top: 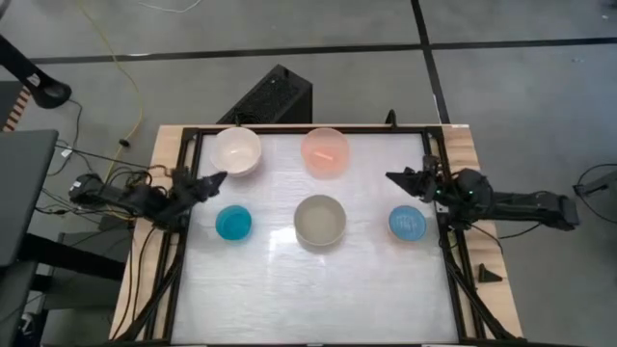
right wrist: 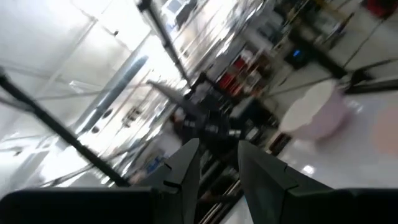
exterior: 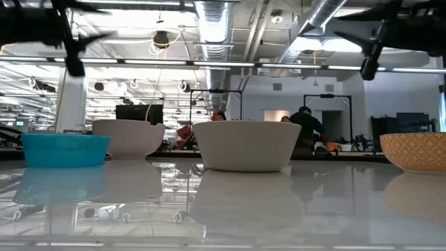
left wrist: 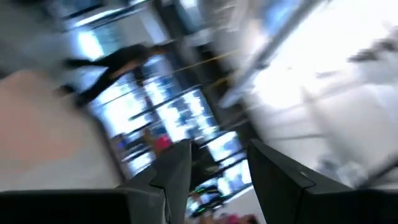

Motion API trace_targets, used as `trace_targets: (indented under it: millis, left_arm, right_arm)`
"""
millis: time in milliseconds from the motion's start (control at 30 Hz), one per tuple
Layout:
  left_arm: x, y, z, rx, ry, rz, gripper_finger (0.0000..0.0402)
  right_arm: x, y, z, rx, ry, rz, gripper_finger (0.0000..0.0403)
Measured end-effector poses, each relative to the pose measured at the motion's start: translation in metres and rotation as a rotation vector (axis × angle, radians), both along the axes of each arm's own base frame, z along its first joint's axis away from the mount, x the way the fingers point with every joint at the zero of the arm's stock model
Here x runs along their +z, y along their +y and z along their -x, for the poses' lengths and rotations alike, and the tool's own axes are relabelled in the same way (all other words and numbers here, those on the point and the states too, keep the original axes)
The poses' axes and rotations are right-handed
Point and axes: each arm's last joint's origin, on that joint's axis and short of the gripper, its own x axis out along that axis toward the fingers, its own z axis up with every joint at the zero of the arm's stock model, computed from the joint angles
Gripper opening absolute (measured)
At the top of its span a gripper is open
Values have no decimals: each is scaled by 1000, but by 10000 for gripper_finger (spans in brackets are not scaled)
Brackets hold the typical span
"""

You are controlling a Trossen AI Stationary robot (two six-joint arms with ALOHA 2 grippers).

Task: Nest bowls inside each other
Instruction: Stack the orange bowl on the white bowl

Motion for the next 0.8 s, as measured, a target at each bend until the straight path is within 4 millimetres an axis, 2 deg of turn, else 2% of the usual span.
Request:
trace_targets:
  millis: [167, 267, 567, 800]
  left_arm:
    - [27, 2, 7, 37, -58, -154, 145]
    - [40, 2, 5, 36, -61, -215, 145]
    - [75, 3, -20, 71, 13, -304, 145]
    - [100, 10, -26, 294, 97, -301, 145]
  right_arm:
    - [2, -1, -22, 81, -34, 9, 141]
    - [13, -2, -37, 89, -41, 40, 141]
    - [57, -3, -102, 296, 8, 244, 141]
    - [65, -2, -142, 543, 213, 358, 141]
